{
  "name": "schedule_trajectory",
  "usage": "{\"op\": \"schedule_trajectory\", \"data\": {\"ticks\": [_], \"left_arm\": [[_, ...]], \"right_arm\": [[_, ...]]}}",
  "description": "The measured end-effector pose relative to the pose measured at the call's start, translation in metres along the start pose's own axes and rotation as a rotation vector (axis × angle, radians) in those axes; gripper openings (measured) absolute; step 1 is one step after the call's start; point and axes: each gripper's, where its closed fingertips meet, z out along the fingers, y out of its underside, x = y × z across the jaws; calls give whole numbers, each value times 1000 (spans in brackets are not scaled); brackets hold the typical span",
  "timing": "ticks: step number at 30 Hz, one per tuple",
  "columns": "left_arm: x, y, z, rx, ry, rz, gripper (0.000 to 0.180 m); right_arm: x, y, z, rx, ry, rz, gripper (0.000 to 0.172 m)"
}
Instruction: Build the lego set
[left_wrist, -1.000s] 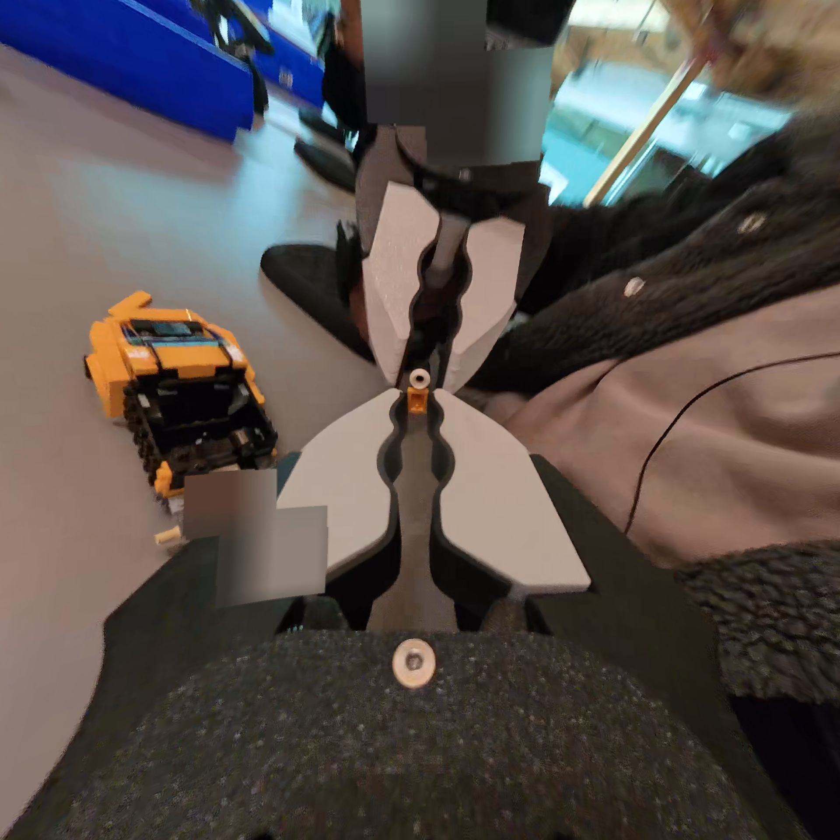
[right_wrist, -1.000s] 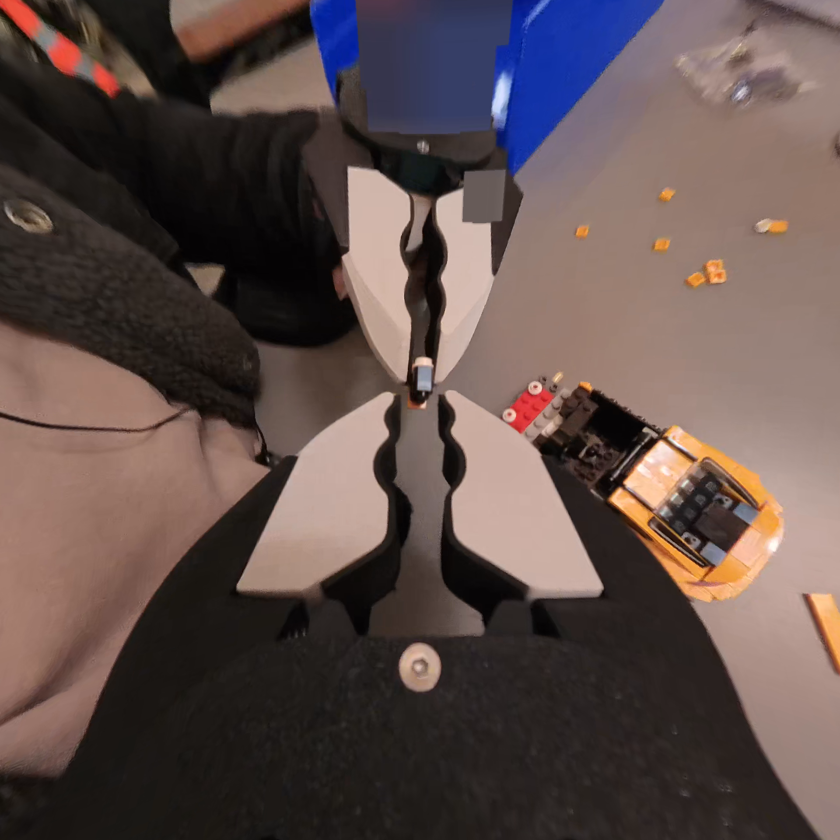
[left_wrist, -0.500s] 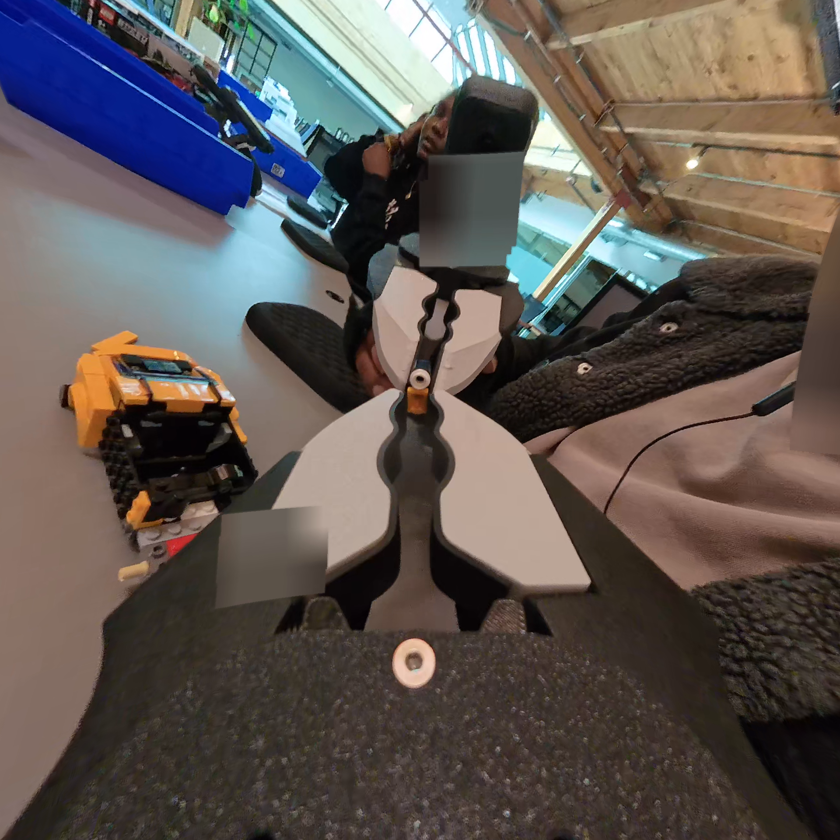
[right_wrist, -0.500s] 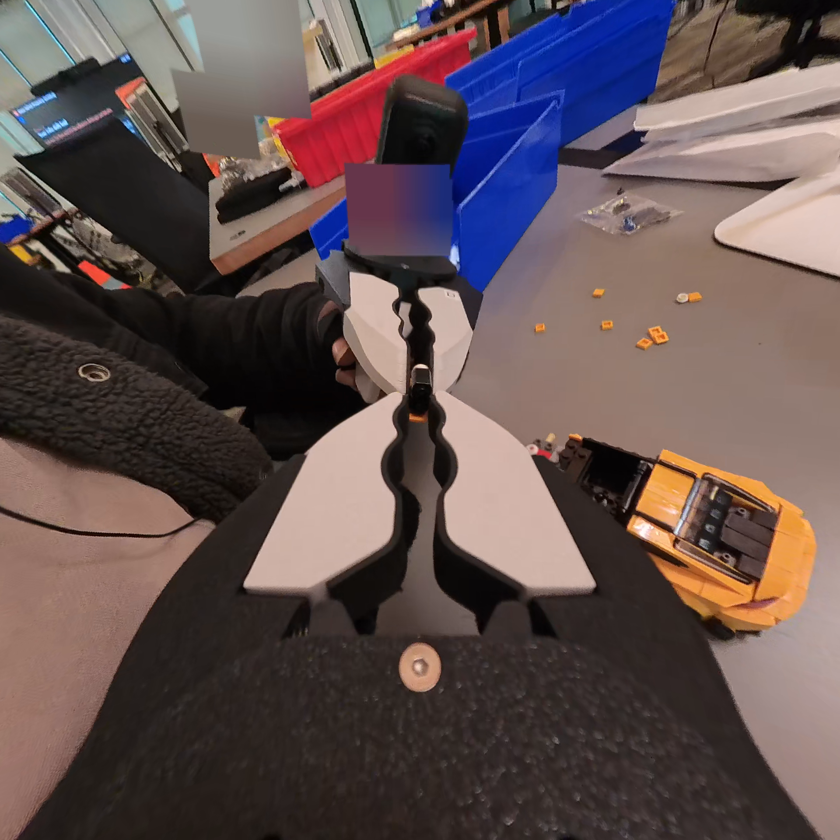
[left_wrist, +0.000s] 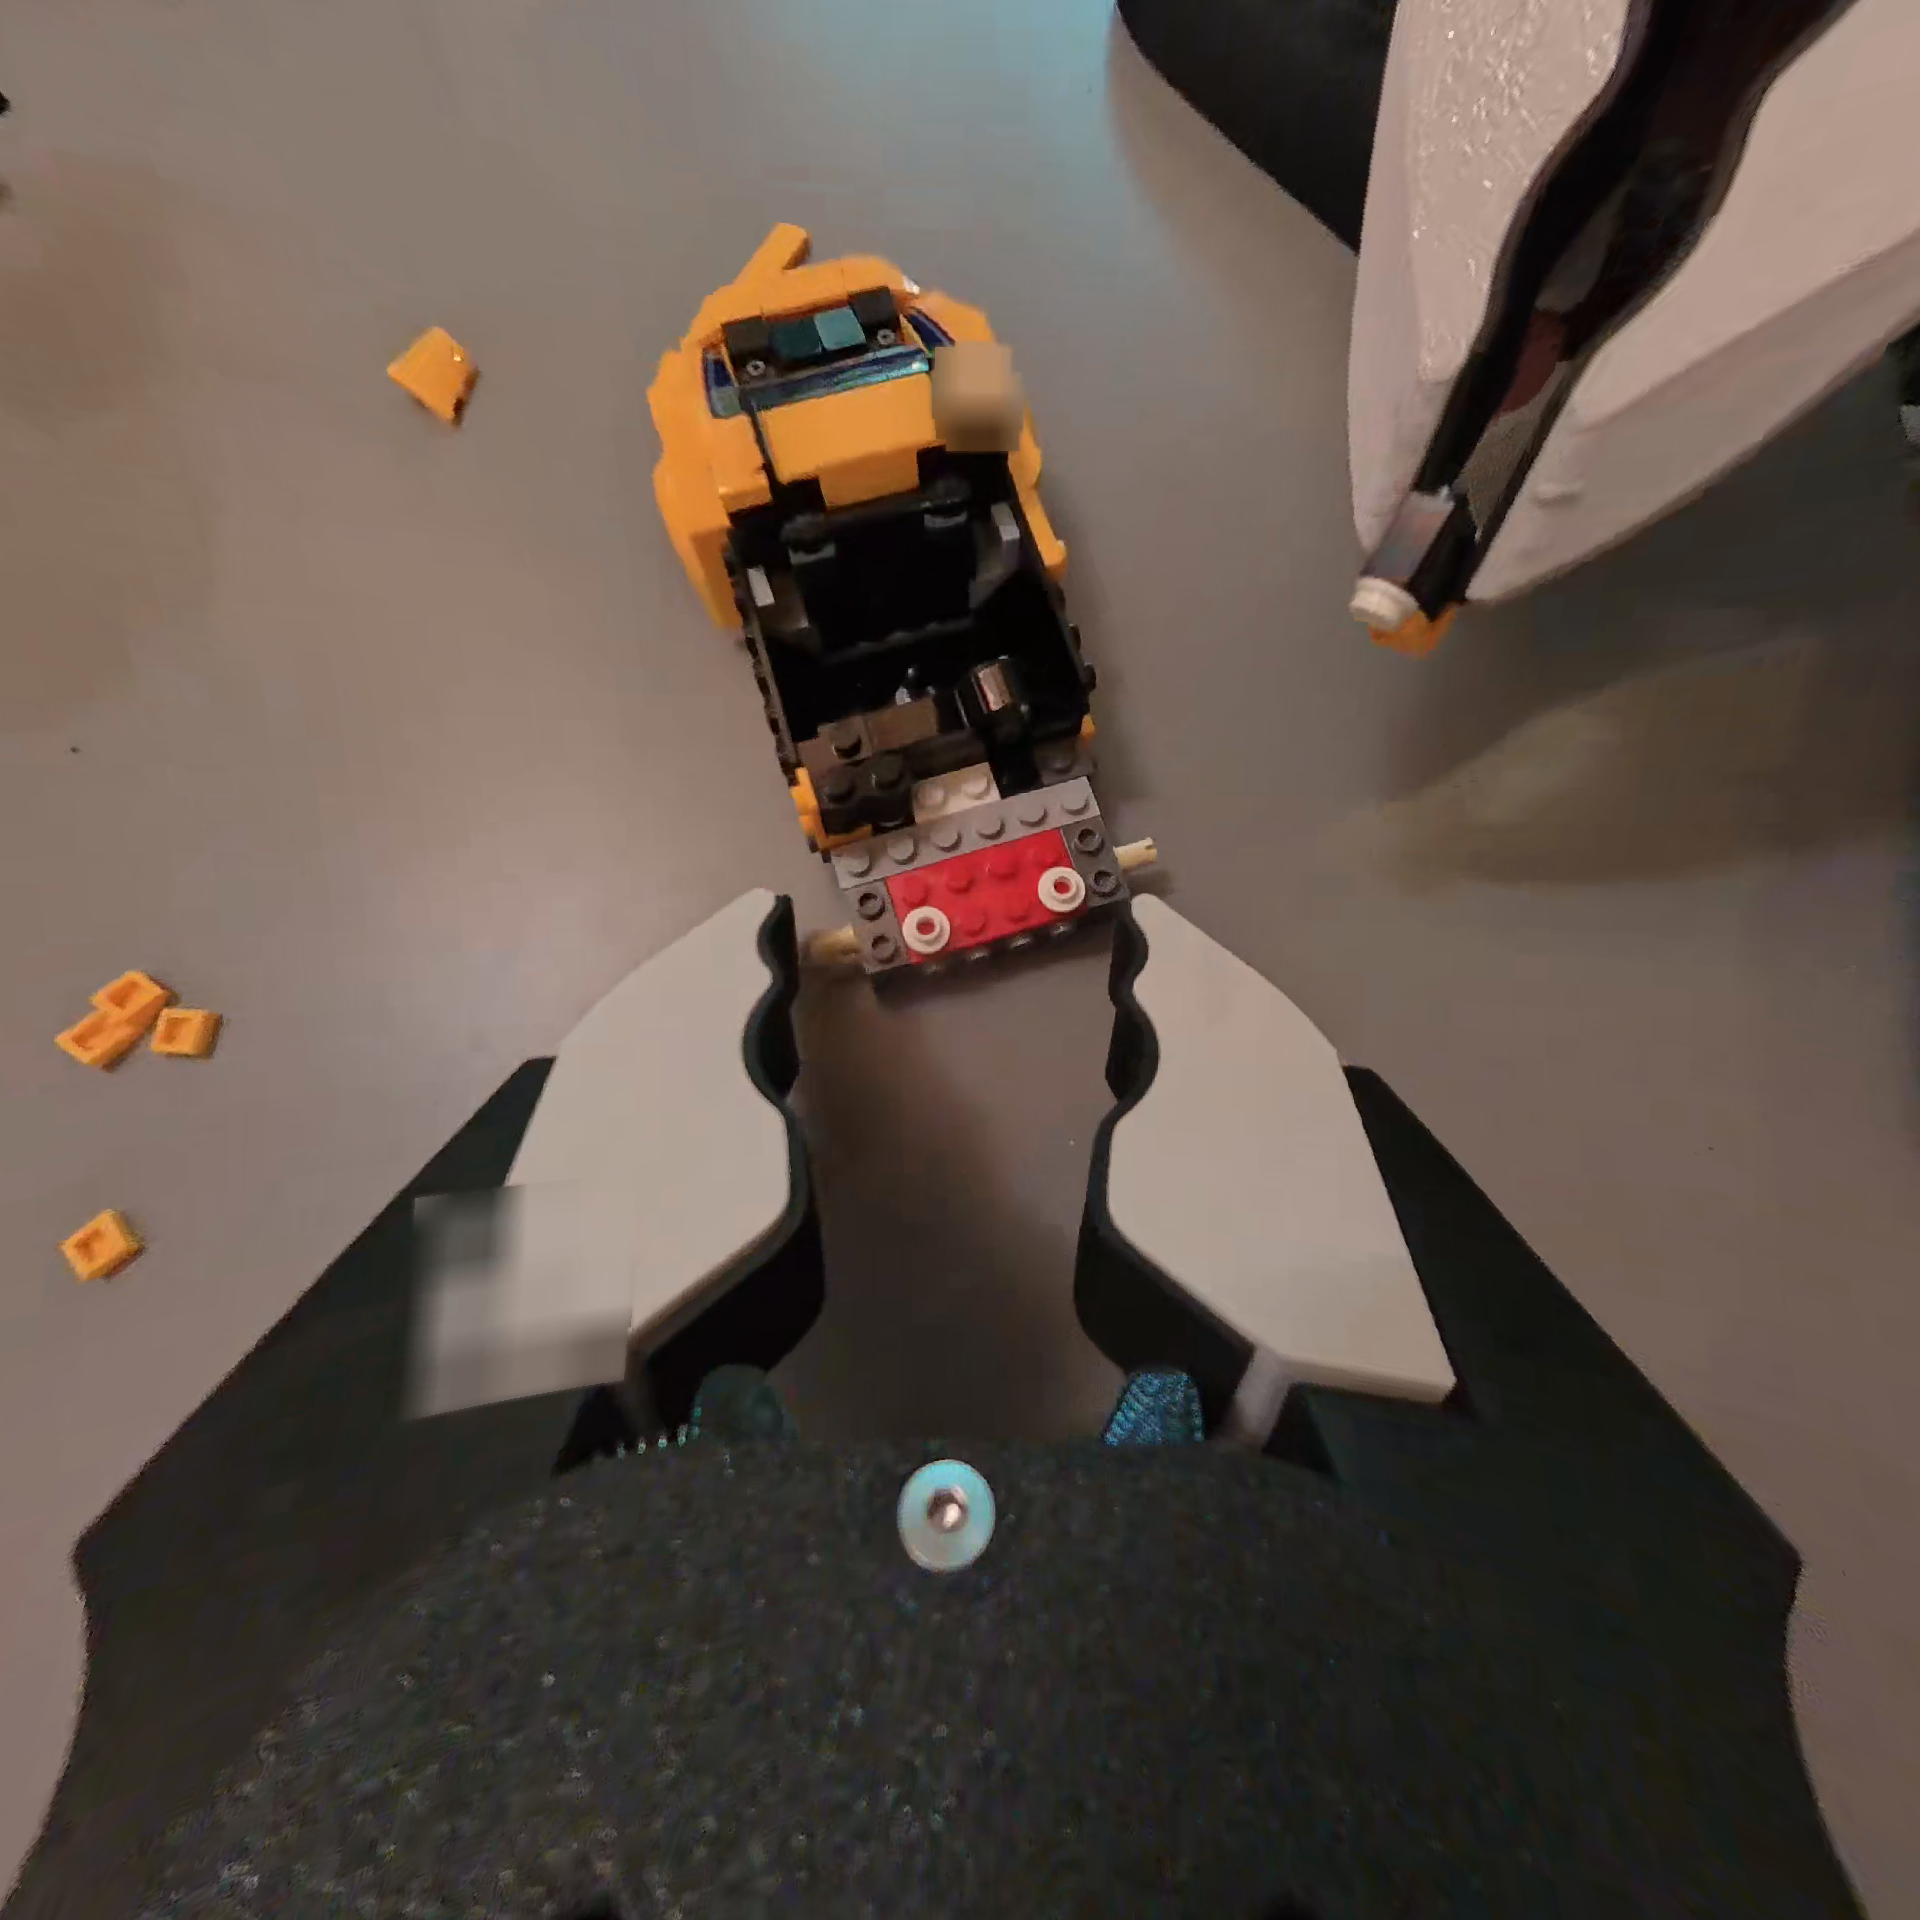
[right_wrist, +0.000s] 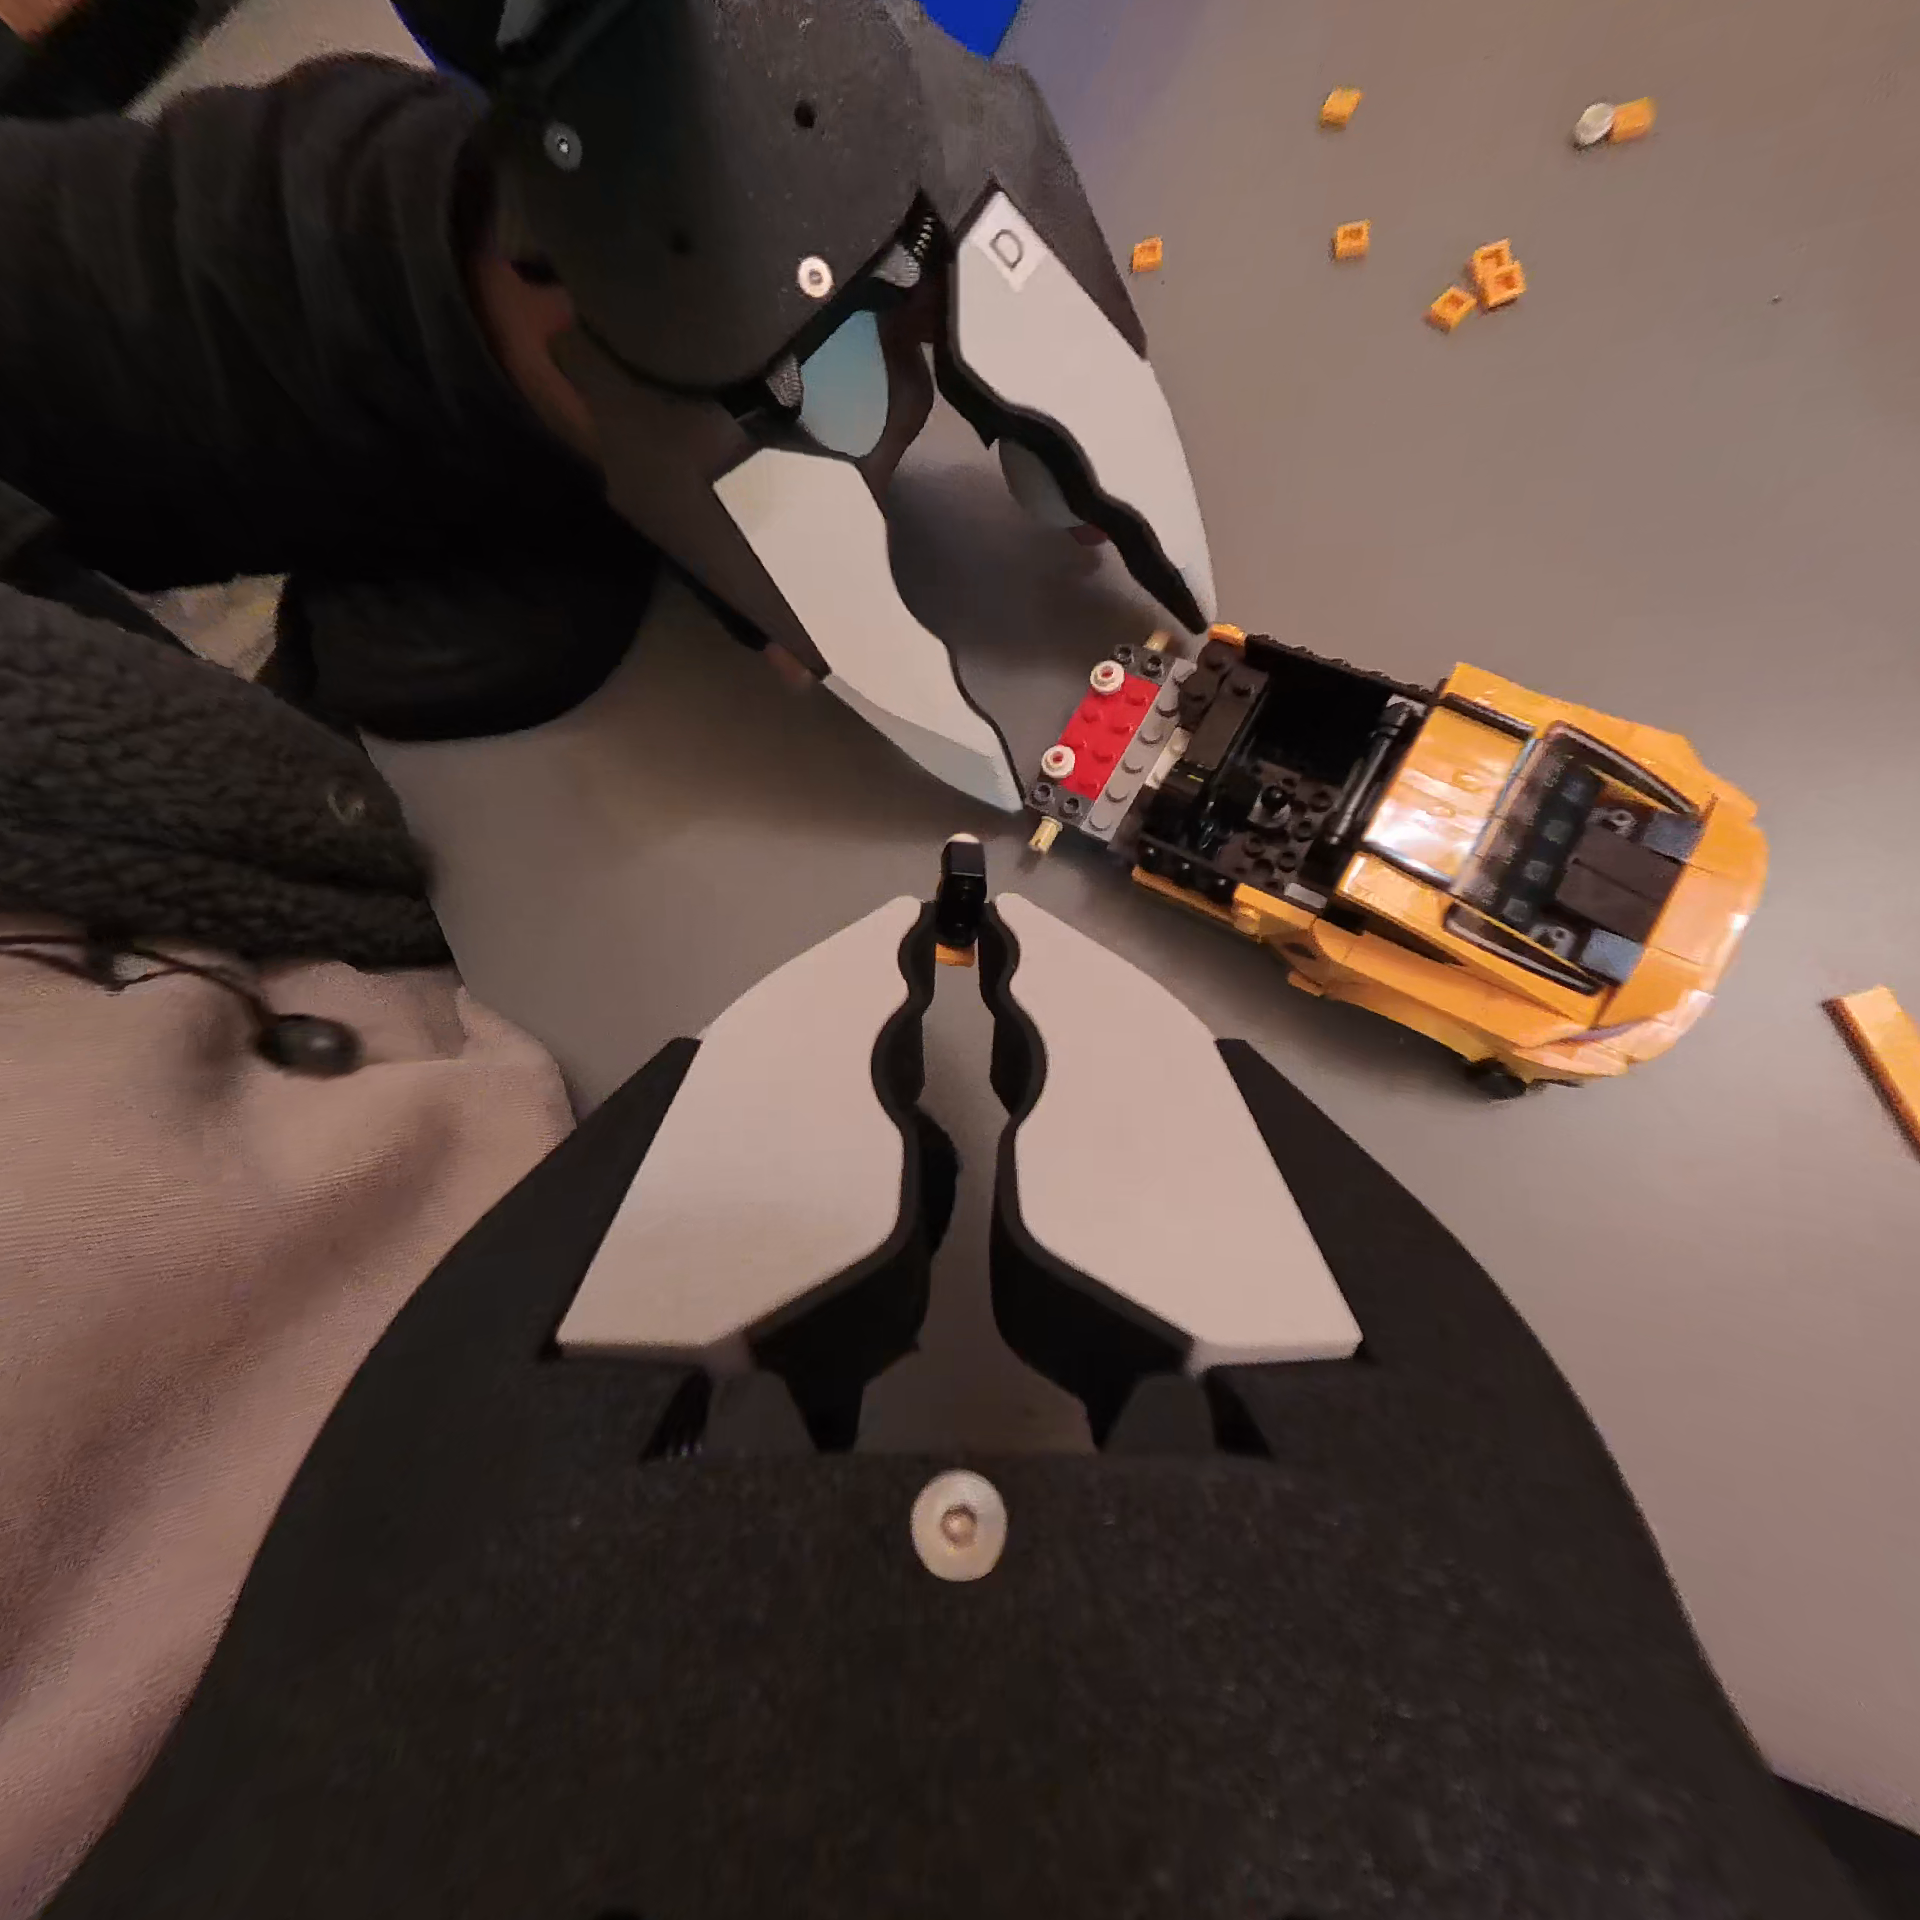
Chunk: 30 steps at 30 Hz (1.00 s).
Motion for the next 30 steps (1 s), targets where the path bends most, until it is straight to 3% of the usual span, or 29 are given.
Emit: {"op": "schedule_trajectory", "data": {"ticks": [4,11,17,22,26,30], "left_arm": [[6,-2,8,-38,-15,34,44],[22,-10,16,-69,-63,-37,43],[48,-18,20,-44,33,-49,40],[42,-27,9,44,99,-103,35],[31,-31,7,66,126,-30,37],[21,-28,8,1,136,115,37]], "right_arm": [[1,6,1,-38,26,-35,7],[14,23,-7,-129,81,-64,7],[19,25,-19,-212,102,-107,7],[20,24,-19,-311,95,-140,7],[23,26,-11,-419,112,-176,7],[33,33,-7,-577,175,-204,7]]}}
